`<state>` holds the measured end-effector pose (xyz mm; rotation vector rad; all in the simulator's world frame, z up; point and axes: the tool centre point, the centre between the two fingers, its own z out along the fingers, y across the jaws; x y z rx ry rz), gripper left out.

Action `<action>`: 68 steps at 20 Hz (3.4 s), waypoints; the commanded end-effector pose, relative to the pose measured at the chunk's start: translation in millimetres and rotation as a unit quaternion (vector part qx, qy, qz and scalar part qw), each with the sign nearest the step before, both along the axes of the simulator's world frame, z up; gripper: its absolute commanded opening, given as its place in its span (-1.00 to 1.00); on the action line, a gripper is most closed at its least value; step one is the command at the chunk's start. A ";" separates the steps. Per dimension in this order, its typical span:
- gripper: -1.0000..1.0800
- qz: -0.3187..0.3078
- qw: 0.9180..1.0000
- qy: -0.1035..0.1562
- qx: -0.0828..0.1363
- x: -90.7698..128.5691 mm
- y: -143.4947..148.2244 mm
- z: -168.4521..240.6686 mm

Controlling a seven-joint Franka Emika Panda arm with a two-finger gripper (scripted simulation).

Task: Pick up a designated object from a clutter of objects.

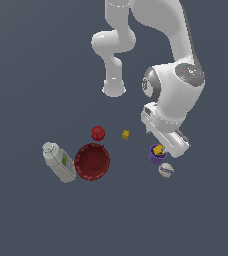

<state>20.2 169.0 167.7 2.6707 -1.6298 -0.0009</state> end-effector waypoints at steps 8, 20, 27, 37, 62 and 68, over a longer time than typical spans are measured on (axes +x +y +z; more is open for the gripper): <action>0.92 -0.087 0.996 -0.003 0.003 -3.8 27.6 -20.7; 0.92 -0.136 0.991 -0.004 0.005 -7.0 43.1 -32.5; 0.92 -0.135 0.991 -0.004 0.005 -7.2 43.0 -38.5; 0.92 -0.136 0.991 -0.004 0.005 -8.0 43.3 -80.4; -1.00 -0.137 0.991 -0.004 0.005 -15.1 25.9 -59.4; -1.00 -0.137 0.991 -0.004 0.005 -26.3 1.3 -26.7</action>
